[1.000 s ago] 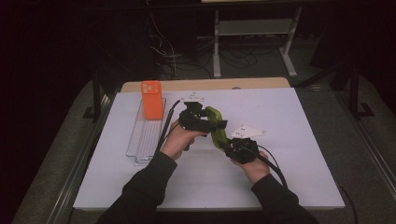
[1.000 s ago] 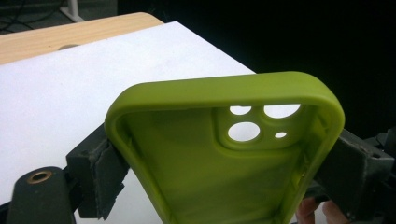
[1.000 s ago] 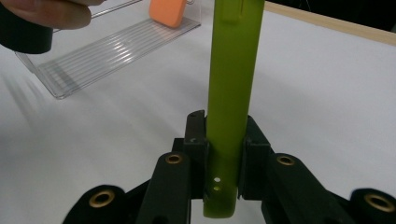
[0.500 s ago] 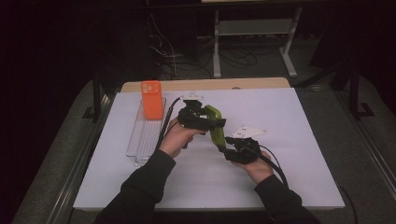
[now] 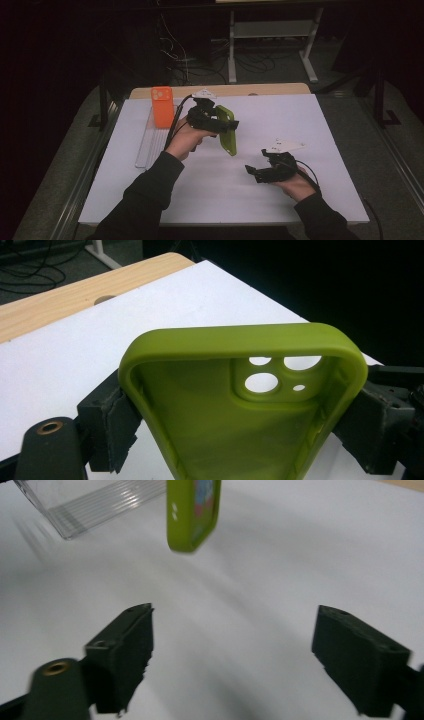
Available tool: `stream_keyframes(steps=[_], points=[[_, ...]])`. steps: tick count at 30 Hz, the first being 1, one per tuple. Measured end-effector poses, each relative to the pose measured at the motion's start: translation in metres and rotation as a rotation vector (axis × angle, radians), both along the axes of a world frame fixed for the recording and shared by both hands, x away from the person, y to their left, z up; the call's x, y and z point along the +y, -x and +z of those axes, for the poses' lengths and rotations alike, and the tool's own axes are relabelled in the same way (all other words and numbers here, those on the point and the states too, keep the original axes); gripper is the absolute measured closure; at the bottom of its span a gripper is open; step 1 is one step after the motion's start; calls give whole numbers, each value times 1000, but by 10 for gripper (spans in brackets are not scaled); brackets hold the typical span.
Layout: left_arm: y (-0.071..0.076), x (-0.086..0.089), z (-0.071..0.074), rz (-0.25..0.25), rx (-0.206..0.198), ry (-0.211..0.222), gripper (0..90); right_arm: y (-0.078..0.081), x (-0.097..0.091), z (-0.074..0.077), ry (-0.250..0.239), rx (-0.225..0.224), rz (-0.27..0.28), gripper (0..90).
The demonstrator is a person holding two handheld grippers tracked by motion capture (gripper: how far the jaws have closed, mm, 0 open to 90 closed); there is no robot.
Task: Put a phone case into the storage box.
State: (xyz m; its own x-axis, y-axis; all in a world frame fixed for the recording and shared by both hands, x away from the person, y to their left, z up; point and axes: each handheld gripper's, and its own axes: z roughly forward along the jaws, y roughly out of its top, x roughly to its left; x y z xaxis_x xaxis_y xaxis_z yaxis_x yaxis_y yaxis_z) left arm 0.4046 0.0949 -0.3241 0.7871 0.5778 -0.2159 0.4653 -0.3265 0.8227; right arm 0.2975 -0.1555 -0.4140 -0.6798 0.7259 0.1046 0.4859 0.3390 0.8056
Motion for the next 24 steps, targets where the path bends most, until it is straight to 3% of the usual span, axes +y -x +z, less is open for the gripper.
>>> stream_keyframes(steps=[5, 10, 18, 24], points=[[-3, 7, 7, 15, 1, -6, 148, 6, -11, -8, 25, -19, -19, 113], [-6, 16, 16, 37, -13, -21, 148, 9, -18, -16, 37, -6, -6, 12], [-12, 37, 29, 81, -36, -55, 148, 13, -29, -23, 64, 8, -5, 7], [-17, 55, 42, 124, -54, -64, 149, 17, -39, -23, 54, 0, -22, 7]])
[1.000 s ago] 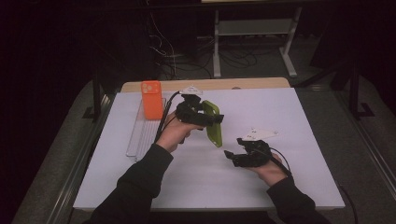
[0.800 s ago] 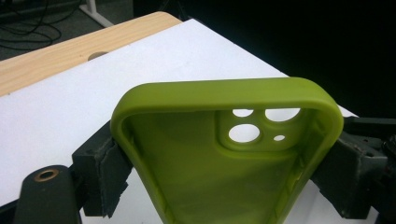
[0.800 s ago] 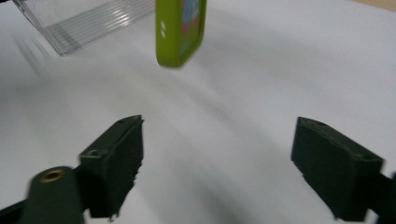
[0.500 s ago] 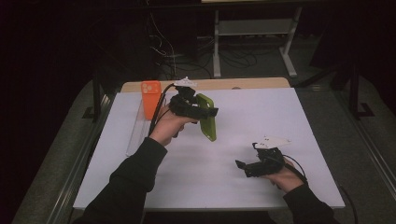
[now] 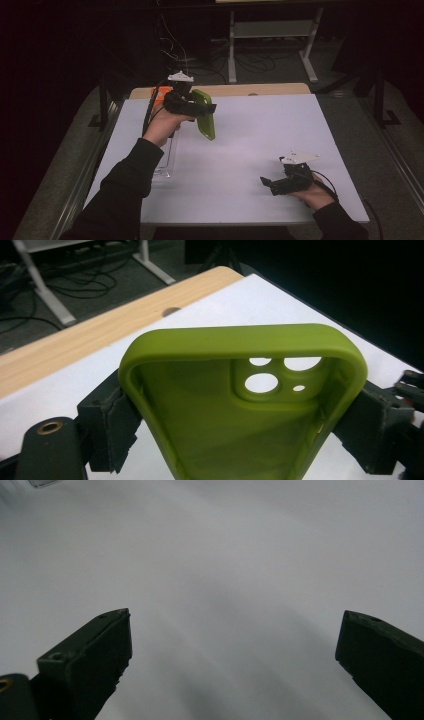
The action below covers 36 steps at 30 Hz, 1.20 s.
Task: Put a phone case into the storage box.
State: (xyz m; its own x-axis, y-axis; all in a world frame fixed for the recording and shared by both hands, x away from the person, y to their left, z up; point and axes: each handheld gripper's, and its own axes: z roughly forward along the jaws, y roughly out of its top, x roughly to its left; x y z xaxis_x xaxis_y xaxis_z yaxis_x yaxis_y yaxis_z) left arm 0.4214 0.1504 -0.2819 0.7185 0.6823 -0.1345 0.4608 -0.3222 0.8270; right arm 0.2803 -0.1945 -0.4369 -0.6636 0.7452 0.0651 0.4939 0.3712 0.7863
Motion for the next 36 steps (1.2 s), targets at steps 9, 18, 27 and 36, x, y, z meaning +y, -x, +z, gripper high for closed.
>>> stream_keyframes(steps=[9, 18, 27, 36], points=[[-8, 28, 15, 98, -18, -10, 148, 1, 0, -1, 2, -6, 0, 7], [-22, 62, 24, 241, -41, -63, 149, 1, 0, -1, 2, -1, 0, 8], [-34, 85, 22, 362, -34, -83, 148, 0, -1, -1, 3, -12, 2, 7], [-40, 90, 14, 475, -19, -115, 148, 1, 0, 0, 3, -3, -1, 8]])
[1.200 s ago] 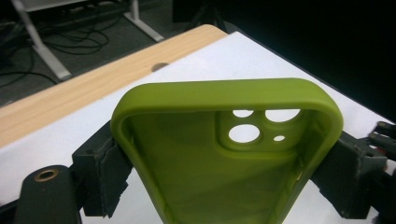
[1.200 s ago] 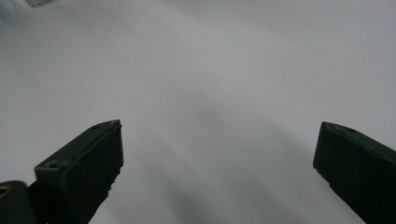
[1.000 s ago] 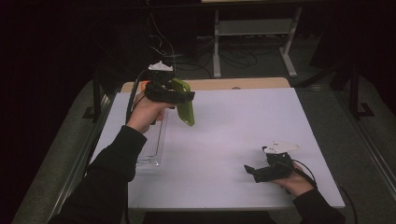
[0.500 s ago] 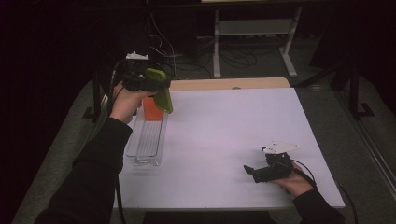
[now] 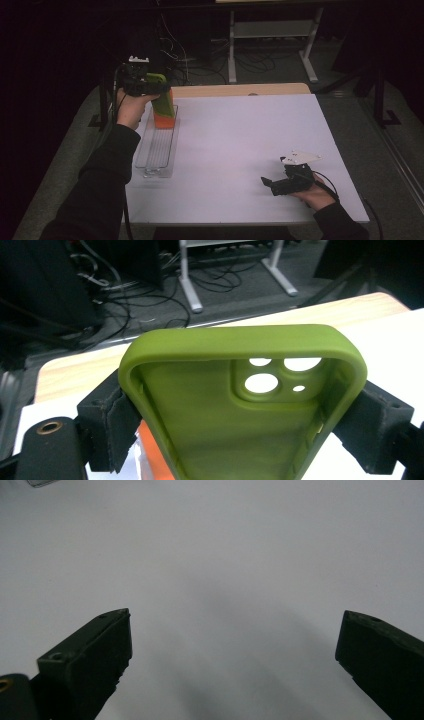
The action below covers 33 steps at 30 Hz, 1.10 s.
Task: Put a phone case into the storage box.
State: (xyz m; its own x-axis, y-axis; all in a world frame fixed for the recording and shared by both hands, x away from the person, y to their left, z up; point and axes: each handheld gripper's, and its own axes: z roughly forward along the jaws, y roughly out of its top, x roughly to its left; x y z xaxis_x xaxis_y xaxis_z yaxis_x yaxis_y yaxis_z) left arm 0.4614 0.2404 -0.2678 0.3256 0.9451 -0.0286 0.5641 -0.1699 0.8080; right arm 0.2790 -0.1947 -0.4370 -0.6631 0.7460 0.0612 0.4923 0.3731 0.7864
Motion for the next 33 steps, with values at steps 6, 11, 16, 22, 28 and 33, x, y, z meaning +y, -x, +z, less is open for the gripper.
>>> stream_keyframes(steps=[6, 11, 16, 22, 28, 33], points=[[-3, -2, -7, 68, 10, -40, 148, 0, 0, 0, -1, 3, -2, 7], [-7, -5, -14, 102, 9, -36, 147, 1, 1, 0, -3, 3, -4, 8], [-9, -8, -23, 106, 23, -53, 147, 1, 1, 1, 0, -5, -2, 8], [-15, -8, -33, 109, 68, -71, 147, 1, 1, 0, 0, 1, -1, 7], [-21, -8, -42, 121, 102, -88, 147, 0, 1, 0, 3, -2, 1, 8], [-26, -7, -51, 133, 124, -97, 146, 0, 0, 0, 2, -1, 2, 8]])
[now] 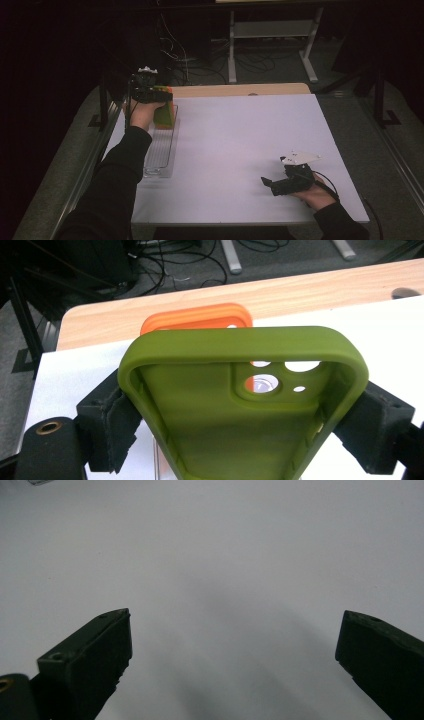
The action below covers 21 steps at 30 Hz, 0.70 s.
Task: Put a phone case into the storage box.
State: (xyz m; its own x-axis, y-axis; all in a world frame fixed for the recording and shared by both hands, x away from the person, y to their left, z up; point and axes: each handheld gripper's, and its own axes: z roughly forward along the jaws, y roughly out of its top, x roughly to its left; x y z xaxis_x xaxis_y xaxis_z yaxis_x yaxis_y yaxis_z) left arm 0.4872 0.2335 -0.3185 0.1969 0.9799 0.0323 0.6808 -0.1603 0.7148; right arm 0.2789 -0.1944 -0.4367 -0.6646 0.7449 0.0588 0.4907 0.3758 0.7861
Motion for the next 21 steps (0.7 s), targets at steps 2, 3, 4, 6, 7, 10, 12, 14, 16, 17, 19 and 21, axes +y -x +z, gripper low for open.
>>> stream_keyframes(steps=[2, 3, 4, 6, 7, 10, 12, 14, 16, 17, 19, 21], points=[[-1, 0, -4, 5, 11, -3, 145, 0, 0, 0, -3, 3, -2, 8], [-2, 1, -6, 5, 12, -3, 145, 0, 0, 0, 0, 1, -1, 8], [-3, 1, -8, 12, 16, 5, 145, 0, 0, 0, 0, 2, -2, 8], [-4, 2, -13, 17, 24, 0, 145, 0, -1, 0, 1, -1, 0, 8], [-4, 3, -15, 17, 26, 1, 145, 0, -1, 0, 2, -3, 1, 8], [-6, 5, -21, 21, 39, -3, 144, 0, -1, 0, 3, -2, 2, 8], [-7, 6, -24, 26, 50, 3, 144, 0, 0, 0, 1, 1, 0, 8], [-8, 7, -26, 26, 54, 0, 143, -1, 0, 0, 5, -2, 2, 8], [-9, 8, -27, 24, 57, -4, 142, -1, 0, 0, 5, -1, 0, 8], [-9, 8, -28, 24, 57, -4, 141, -1, 0, 0, 5, -1, 0, 8], [-10, 7, -29, 26, 50, -1, 140, -1, 0, -1, 5, 0, -1, 8], [-11, 6, -30, 26, 46, 1, 140, -1, 0, -1, 6, -1, -1, 7]])
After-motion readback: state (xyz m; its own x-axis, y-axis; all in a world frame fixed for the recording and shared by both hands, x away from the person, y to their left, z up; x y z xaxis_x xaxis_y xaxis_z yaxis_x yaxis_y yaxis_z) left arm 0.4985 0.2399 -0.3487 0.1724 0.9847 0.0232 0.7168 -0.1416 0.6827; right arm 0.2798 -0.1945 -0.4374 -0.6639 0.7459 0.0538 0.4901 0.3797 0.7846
